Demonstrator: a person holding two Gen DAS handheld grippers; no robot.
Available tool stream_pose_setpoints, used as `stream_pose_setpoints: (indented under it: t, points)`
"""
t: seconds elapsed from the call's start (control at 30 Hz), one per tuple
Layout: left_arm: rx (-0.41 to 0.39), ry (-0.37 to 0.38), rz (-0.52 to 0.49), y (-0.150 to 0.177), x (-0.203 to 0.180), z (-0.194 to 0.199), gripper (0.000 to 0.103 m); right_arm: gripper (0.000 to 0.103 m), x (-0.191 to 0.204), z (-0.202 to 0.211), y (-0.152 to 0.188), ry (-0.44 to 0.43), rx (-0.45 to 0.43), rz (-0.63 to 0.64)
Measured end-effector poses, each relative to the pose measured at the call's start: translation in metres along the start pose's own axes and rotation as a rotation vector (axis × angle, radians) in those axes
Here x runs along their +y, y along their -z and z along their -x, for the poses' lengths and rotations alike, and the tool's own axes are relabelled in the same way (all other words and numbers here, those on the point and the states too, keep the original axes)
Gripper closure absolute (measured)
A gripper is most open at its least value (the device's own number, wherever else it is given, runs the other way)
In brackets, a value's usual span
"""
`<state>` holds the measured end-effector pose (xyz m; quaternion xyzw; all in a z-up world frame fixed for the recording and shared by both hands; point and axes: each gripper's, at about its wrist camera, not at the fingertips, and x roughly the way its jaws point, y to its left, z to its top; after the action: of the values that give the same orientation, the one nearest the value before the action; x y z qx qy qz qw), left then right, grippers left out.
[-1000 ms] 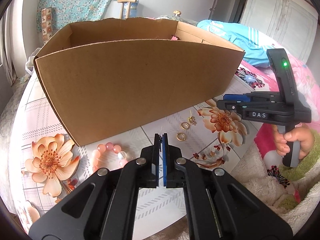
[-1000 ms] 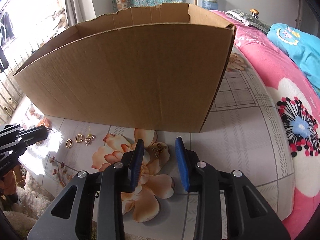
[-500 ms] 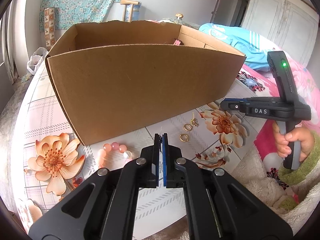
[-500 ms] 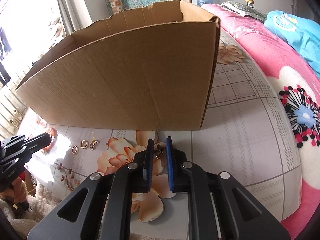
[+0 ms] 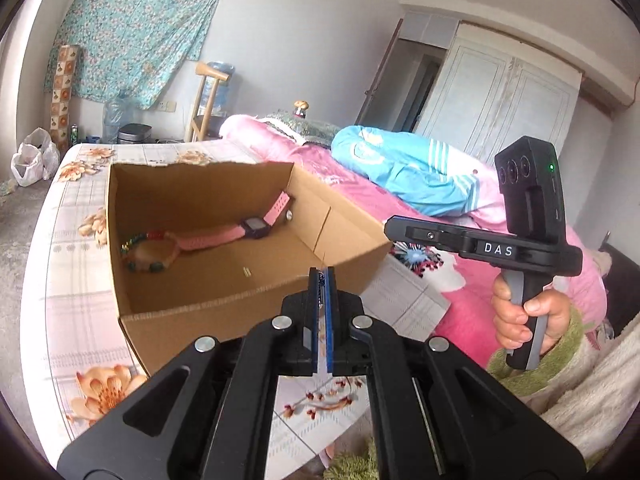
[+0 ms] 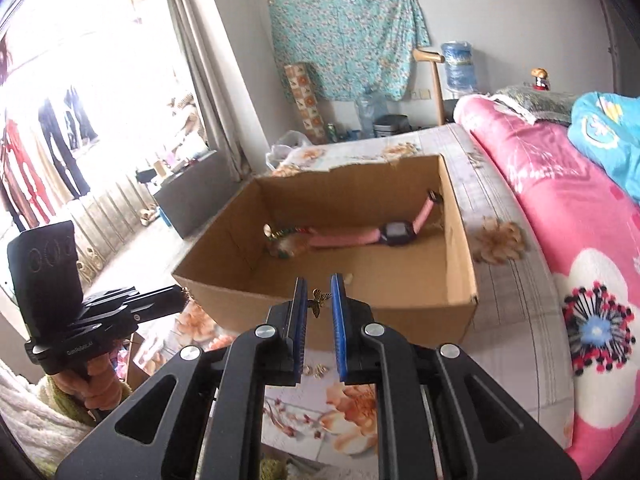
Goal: Organize jewelry
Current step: 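Carry the pendant over the box and open the left tool, then withdraw the left tool over the sheet toward the gold hoop earrings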
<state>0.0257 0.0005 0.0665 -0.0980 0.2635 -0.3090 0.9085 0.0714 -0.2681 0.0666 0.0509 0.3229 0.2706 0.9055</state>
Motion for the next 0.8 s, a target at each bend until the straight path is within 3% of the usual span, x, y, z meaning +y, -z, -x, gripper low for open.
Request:
stream_pose_setpoints:
  t: [0.1,0.2,0.27,0.37,0.53,0.6,0.8]
  points:
    - [0.056,-0.045,0.024,-0.027,0.016,-0.021,0.101,0.091,0.004,-0.027,-0.025,0.015,0.036,0.039]
    - [0.165,-0.116,0.08,-0.046,0.042,-0.054,0.101,0.091,-0.001,-0.065,-0.047,0.002,0.136,-0.002]
    - [0.21,-0.097,0.126,-0.055,0.059,-0.071,0.101,0.091,-0.009,-0.091,-0.058,-0.007,0.196,-0.029]
    - [0.262,-0.133,0.146,-0.063,0.074,-0.093,0.101,0.091,-0.018,-0.122,-0.067,-0.01,0.264,-0.084]
    - [0.32,-0.195,0.192,-0.064,0.087,-0.11,0.098,0.09,-0.027,-0.147,-0.07,0.057,0.295,-0.113]
    - [0.322,-0.192,0.207,-0.064,0.09,-0.11,0.088,0.09,-0.031,-0.148,-0.07,0.053,0.293,-0.128]
    - [0.311,-0.197,0.208,-0.062,0.092,-0.112,0.088,0.09,-0.031,-0.139,-0.072,0.065,0.264,-0.119]
